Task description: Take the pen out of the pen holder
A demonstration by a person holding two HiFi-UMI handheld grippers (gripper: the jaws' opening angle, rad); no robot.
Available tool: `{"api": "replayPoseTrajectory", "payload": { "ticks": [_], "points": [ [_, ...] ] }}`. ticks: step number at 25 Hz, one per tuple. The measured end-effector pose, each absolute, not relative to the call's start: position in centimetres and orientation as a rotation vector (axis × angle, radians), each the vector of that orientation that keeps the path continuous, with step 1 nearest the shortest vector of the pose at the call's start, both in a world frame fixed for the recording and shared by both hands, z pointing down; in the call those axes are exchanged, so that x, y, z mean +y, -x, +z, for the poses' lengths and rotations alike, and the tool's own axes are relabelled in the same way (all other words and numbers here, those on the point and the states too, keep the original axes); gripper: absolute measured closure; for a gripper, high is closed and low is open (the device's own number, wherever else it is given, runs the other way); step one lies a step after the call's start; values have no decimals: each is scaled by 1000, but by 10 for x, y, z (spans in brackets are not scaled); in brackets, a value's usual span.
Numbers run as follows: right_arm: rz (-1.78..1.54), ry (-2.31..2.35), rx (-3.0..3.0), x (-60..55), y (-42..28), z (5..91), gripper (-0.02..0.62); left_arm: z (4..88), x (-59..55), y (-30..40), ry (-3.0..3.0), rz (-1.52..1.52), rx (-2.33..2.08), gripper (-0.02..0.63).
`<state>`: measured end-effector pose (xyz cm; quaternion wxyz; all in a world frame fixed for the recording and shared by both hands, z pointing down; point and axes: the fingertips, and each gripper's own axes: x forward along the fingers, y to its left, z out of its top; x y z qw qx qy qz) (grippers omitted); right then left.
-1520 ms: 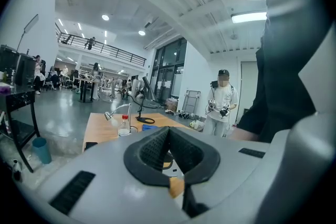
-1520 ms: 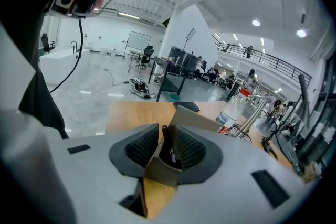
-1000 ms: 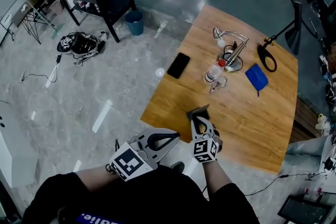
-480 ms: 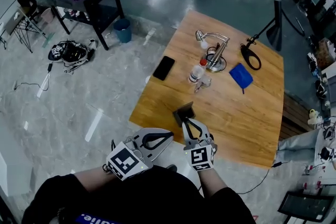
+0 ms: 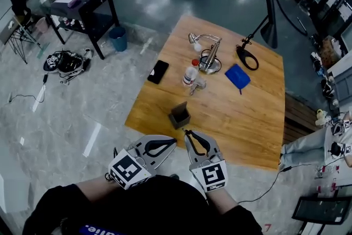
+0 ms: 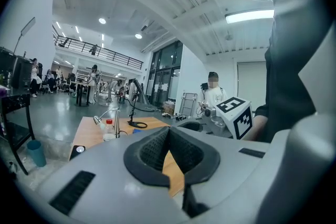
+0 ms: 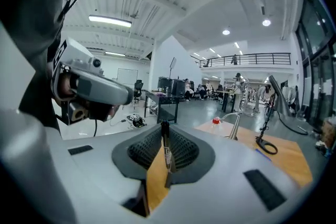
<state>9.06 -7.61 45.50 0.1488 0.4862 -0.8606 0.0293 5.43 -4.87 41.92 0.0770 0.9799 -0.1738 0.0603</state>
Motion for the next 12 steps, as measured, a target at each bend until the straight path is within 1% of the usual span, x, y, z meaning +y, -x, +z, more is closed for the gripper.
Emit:
{"api": "replayPoseTrajectory", "payload": {
  "ticks": [12],
  "points": [
    [21,-1393,-2550,-28,-99,412,548,416,-22,-74,-2944,176,-487,597]
  ]
}}
